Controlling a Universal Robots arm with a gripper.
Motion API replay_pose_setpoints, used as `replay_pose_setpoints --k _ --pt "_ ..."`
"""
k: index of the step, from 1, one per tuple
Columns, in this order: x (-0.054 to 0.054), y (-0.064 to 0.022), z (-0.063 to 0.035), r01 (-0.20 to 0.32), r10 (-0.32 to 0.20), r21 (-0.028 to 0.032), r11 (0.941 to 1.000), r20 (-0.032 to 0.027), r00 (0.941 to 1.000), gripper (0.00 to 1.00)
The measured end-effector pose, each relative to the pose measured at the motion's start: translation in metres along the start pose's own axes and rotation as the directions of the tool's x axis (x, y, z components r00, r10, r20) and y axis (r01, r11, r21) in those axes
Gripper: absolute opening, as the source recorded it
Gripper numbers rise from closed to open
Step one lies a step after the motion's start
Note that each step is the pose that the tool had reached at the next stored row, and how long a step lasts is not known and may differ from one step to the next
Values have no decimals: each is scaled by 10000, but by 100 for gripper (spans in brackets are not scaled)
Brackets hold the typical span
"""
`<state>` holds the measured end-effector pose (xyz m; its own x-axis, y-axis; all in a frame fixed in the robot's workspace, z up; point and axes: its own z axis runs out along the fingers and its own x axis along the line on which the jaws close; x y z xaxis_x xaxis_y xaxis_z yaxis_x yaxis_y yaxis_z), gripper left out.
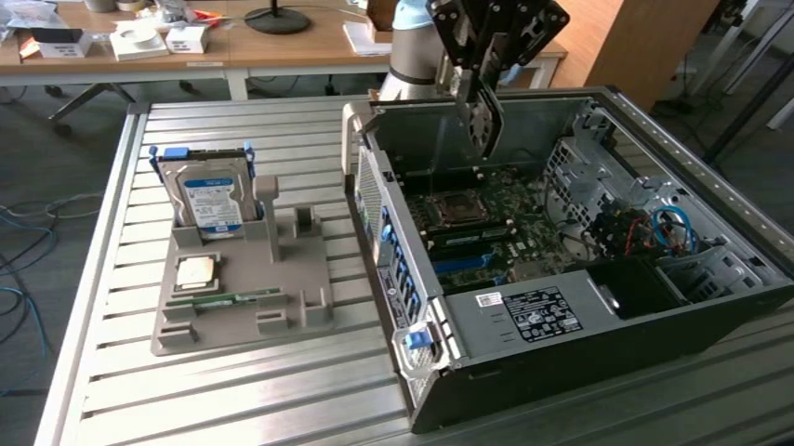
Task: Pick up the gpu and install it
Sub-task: 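Pick up the gpu and move the gpu toward the slot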
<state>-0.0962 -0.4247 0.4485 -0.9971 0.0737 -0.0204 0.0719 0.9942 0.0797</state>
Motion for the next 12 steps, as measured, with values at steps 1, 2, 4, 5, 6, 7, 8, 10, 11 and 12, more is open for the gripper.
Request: replay_pose_setpoints --k 1,2,4,5,6,7,8,10,11,12 --pt "-30 2 1 0 0 -1 10000 0 10000 26" --pt "-59 4 1 2 -2 -1 10000 0 10000 26" --pt "-119 9 3 1 -1 -3 10000 0 10000 26" --pt "-148 11 4 0 0 -4 10000 0 10000 26" --pt "-178 13 5 1 -1 -4 10000 0 10000 26" --pt "-206 15 6 2 -2 -4 10000 -1 10000 26" --pt "-233 17 6 2 -2 -5 10000 0 10000 26" --pt "-290 21 8 0 0 -6 10000 0 10000 26" --pt "-319 23 8 0 0 -6 10000 -1 10000 26" --pt "-347 25 9 1 -1 -6 10000 -1 10000 26"
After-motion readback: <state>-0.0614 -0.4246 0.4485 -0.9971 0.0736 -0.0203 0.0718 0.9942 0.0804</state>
